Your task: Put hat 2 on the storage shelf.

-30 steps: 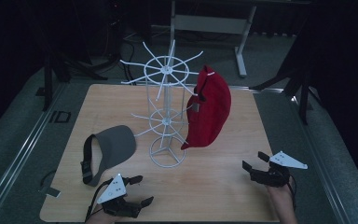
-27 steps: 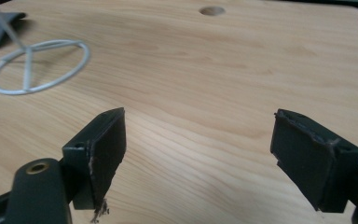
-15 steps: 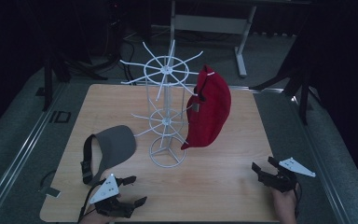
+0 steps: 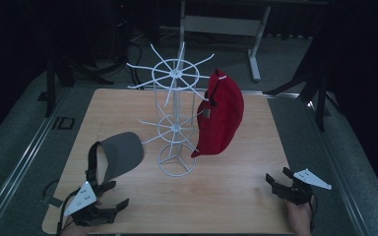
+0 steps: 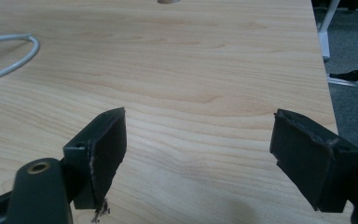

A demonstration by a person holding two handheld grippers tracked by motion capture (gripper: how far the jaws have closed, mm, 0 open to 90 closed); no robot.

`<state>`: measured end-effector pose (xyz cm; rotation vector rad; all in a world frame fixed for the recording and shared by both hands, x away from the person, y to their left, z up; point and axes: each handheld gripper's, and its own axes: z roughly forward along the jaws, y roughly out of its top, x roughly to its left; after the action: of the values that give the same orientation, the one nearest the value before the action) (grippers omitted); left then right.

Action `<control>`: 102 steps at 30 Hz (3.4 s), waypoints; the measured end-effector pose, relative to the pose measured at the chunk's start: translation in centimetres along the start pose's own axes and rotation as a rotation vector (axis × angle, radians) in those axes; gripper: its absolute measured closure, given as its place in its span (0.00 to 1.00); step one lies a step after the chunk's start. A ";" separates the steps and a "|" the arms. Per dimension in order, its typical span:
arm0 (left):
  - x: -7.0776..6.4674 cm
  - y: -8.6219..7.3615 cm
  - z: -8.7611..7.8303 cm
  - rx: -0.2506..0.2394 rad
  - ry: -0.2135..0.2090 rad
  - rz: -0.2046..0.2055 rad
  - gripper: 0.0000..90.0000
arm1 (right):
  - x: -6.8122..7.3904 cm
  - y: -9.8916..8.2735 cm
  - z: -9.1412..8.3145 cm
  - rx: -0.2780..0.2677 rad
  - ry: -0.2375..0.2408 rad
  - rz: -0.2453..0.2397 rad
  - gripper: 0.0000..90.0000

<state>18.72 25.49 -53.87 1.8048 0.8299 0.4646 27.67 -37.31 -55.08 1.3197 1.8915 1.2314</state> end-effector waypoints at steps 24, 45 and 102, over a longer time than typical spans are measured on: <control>4.3 -3.0 -2.6 0.197 0.299 -0.161 0.25 | -0.1 0.0 0.1 0.015 0.016 0.008 0.20; 5.9 -2.3 -0.1 0.325 0.380 -0.245 0.36 | -0.1 0.0 0.1 0.021 0.016 0.003 0.20; 4.9 9.0 -2.8 -0.122 0.256 0.052 0.98 | -0.7 0.0 -0.3 -0.002 0.072 0.048 0.22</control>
<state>23.07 28.97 -44.86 1.6788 0.9093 0.7761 27.74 -38.07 -55.04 1.3430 1.9179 1.3211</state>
